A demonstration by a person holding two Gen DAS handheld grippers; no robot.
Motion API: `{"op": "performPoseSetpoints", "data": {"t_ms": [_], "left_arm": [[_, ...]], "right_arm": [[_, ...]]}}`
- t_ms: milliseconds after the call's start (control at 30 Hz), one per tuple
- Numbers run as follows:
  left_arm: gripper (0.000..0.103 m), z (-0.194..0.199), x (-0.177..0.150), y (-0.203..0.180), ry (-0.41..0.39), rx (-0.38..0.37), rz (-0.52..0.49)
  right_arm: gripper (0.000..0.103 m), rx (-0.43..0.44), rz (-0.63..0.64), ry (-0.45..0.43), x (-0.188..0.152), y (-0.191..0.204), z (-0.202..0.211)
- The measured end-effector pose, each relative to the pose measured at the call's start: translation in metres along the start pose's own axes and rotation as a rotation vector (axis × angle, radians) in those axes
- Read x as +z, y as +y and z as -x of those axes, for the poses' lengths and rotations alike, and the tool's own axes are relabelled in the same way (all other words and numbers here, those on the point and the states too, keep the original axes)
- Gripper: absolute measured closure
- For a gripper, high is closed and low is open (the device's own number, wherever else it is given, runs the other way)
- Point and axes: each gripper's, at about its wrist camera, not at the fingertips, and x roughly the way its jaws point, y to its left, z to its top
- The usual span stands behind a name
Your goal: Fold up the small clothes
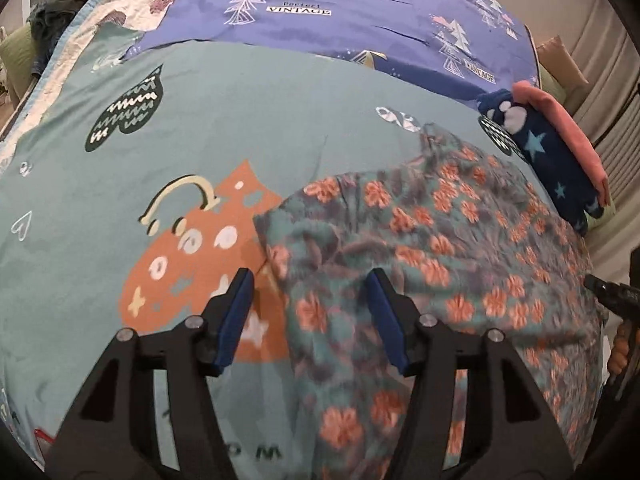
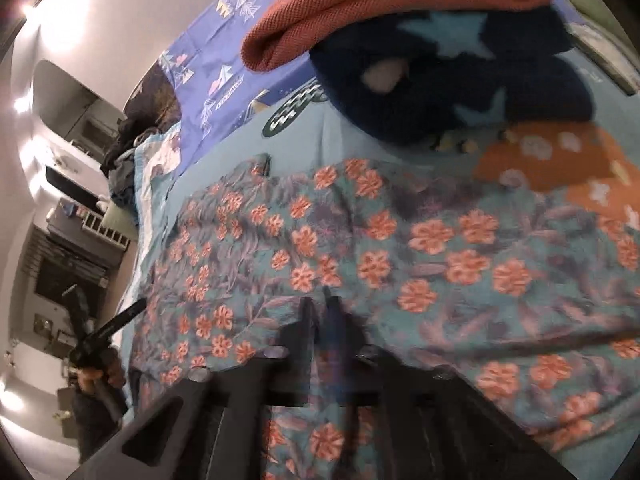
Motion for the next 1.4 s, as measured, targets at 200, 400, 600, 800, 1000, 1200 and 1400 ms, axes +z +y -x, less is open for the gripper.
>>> {"op": "performPoseSetpoints", "data": {"t_ms": [200, 400, 600, 800, 1000, 1200, 1400], "left_arm": [[0.06, 0.006, 0.009, 0.005, -0.082, 0.012, 0.01], [0.06, 0.006, 0.003, 0.018, -0.08, -0.009, 0.056], [0.057, 0.039, -0.028, 0.013, -0.066, -0.099, 0.079], [0.044, 0.086, -0.084, -0.021, -0.095, -0.128, -0.106], [0.043, 0.083, -0.12, -0.055, -0.091, 0.078, -0.335], [0.097, 0.078, -0.111, -0.041, -0.124, 0.233, -0.214], [0.09, 0.085, -0.124, 0.013, -0.13, 0.074, 0.048]], "right_arm": [[0.099, -0.068, 0.034, -0.235, 0.013, 0.01, 0.038], [0.085, -0.073, -0.045, -0.106, 0.014, -0.02, 0.005], [0.065, -0.077, -0.024, -0.146, -0.019, -0.021, 0.048], [0.059, -0.112, 0.058, -0.12, -0.051, -0.004, 0.072], [0.054, -0.083, 0.088, -0.087, -0.072, 0.014, 0.069], [0.053, -0.079, 0.039, -0.07, -0.08, 0.014, 0.065], [0.052, -0.084, 0.03, -0.055, -0.086, 0.01, 0.062]]}}
